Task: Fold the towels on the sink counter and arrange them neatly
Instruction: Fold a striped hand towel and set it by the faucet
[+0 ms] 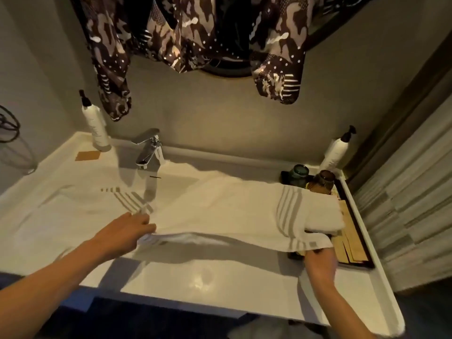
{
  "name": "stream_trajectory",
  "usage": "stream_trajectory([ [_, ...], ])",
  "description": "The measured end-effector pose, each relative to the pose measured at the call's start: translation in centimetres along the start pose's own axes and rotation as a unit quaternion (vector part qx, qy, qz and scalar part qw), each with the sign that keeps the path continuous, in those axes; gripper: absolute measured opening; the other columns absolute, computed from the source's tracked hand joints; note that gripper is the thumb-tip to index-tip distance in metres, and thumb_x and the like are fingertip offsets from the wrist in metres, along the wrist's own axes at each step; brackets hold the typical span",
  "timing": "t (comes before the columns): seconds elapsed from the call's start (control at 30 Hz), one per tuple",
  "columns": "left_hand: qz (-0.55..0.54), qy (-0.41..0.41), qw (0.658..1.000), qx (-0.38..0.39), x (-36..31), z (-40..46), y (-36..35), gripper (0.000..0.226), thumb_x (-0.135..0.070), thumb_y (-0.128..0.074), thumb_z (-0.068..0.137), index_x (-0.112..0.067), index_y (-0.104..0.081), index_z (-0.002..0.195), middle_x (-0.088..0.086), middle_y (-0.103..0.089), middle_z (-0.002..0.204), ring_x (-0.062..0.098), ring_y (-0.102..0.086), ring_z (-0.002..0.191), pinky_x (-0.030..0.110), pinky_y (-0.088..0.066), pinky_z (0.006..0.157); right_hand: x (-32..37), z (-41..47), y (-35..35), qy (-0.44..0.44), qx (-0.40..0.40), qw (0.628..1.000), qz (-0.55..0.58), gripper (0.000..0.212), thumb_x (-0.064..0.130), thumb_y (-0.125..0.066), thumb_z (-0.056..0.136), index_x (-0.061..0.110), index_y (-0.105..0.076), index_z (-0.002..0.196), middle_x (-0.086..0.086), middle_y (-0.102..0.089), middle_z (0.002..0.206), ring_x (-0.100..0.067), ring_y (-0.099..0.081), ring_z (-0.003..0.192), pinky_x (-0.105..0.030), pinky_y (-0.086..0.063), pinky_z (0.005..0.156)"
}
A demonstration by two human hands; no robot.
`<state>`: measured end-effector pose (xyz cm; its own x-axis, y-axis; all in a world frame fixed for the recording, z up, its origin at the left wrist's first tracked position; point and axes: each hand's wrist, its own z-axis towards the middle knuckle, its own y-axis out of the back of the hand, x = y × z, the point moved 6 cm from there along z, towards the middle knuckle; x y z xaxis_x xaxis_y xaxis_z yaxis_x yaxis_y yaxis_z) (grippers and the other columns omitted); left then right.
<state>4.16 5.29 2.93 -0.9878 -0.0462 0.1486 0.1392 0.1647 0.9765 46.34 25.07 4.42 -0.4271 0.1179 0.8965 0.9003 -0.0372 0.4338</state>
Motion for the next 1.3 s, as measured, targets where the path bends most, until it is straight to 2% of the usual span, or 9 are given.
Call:
stream_trajectory([
  [0.13,-0.043,0.004,0.973,0.227,-2.9,-1.2,-6.6,0.023,-0.028,-0.049,0.090,-0.033,-0.056,0.111,-0.005,-0.056,0.113,0.020,-0.055,0.100,0.033,-0.044,0.081,-5.9,-1.4,-2.2,-0.089,0.095,0.985,-0.111,0.015,0.002,-0.051,0.091,0.014,-0.058,0.086,-0.014,-0.065,0.094,-0.029,-0.059,0.082,-0.038,-0.049,0.069],
  [0.27,-0.128,-0.016,0.991,0.033,-7.0,2.5,-3.7,0.022,-0.040,-0.052,0.093,-0.023,-0.063,0.102,-0.001,-0.060,0.100,0.023,-0.060,0.090,0.031,-0.035,0.065,-7.6,-1.3,-1.2,-0.209,0.031,0.977,-0.027,0.014,0.005,-0.049,0.091,0.007,-0.062,0.095,-0.020,-0.065,0.097,-0.035,-0.061,0.082,-0.049,-0.057,0.071],
  [0.37,-0.217,-0.066,0.973,0.038,-12.8,5.3,-2.7,0.050,-0.057,-0.036,0.090,-0.022,-0.056,0.121,0.000,-0.055,0.116,0.021,-0.057,0.098,0.032,-0.042,0.072,-7.8,0.1,-2.3,-0.284,0.040,0.958,0.022,0.042,0.044,-0.050,0.091,0.006,-0.063,0.102,-0.016,-0.066,0.097,-0.036,-0.063,0.085,-0.048,-0.056,0.074],
  [0.47,-0.163,-0.119,0.977,0.068,-17.9,6.9,-3.7,0.064,-0.057,-0.042,0.086,-0.023,-0.041,0.140,0.001,-0.051,0.129,0.024,-0.053,0.110,0.039,-0.046,0.086,-7.0,1.5,-4.2,-0.254,0.128,0.955,-0.085,0.072,0.066,-0.066,0.075,0.008,-0.060,0.117,-0.013,-0.065,0.115,-0.033,-0.062,0.101,-0.041,-0.053,0.086],
  [0.63,-0.147,-0.116,0.979,0.085,-20.2,7.2,-5.1,0.030,-0.032,-0.050,0.094,-0.020,-0.051,0.122,0.007,-0.061,0.112,0.034,-0.060,0.099,0.038,-0.040,0.074,-4.7,4.1,-5.0,-0.194,0.196,0.948,-0.157,0.049,0.059,-0.067,0.080,0.015,-0.059,0.099,-0.004,-0.062,0.091,-0.022,-0.059,0.075,-0.030,-0.050,0.068],
  [0.8,-0.194,-0.137,0.966,0.103,-19.2,5.6,-5.6,0.034,-0.041,-0.043,0.094,-0.030,-0.046,0.127,0.001,-0.057,0.115,0.028,-0.056,0.101,0.040,-0.043,0.081,-2.3,9.2,-6.7,-0.193,0.103,0.975,-0.041,0.062,0.044,-0.068,0.086,0.000,-0.055,0.126,-0.015,-0.061,0.122,-0.037,-0.057,0.112,-0.032,-0.046,0.090],
  [0.97,-0.213,-0.148,0.963,0.075,-19.1,5.1,-4.7,0.029,-0.034,-0.042,0.093,-0.027,-0.047,0.120,0.003,-0.055,0.108,0.030,-0.056,0.094,0.042,-0.047,0.076,0.8,11.2,-7.3,-0.107,0.062,0.988,-0.092,0.026,0.026,-0.056,0.096,0.002,-0.065,0.091,-0.020,-0.067,0.107,-0.039,-0.059,0.104,-0.042,-0.049,0.092],
  [1.17,-0.254,-0.210,0.944,0.022,-23.5,6.8,0.3,0.035,-0.029,-0.039,0.101,-0.027,-0.040,0.136,0.007,-0.054,0.116,0.033,-0.057,0.094,0.045,-0.050,0.072,6.7,14.8,2.8,-0.013,-0.052,0.986,-0.159,0.026,0.023,-0.041,0.101,0.004,-0.057,0.109,-0.023,-0.058,0.117,-0.039,-0.054,0.107,-0.040,-0.041,0.084],
  [1.3,-0.322,-0.239,0.913,0.079,-30.7,8.8,3.5,0.037,-0.040,-0.036,0.105,-0.031,-0.036,0.141,0.009,-0.055,0.120,0.034,-0.057,0.098,0.044,-0.049,0.077,5.9,17.5,10.5,0.006,-0.114,0.952,-0.285,0.030,0.024,-0.042,0.100,0.004,-0.057,0.115,-0.029,-0.058,0.118,-0.046,-0.055,0.106,-0.046,-0.043,0.081],
])
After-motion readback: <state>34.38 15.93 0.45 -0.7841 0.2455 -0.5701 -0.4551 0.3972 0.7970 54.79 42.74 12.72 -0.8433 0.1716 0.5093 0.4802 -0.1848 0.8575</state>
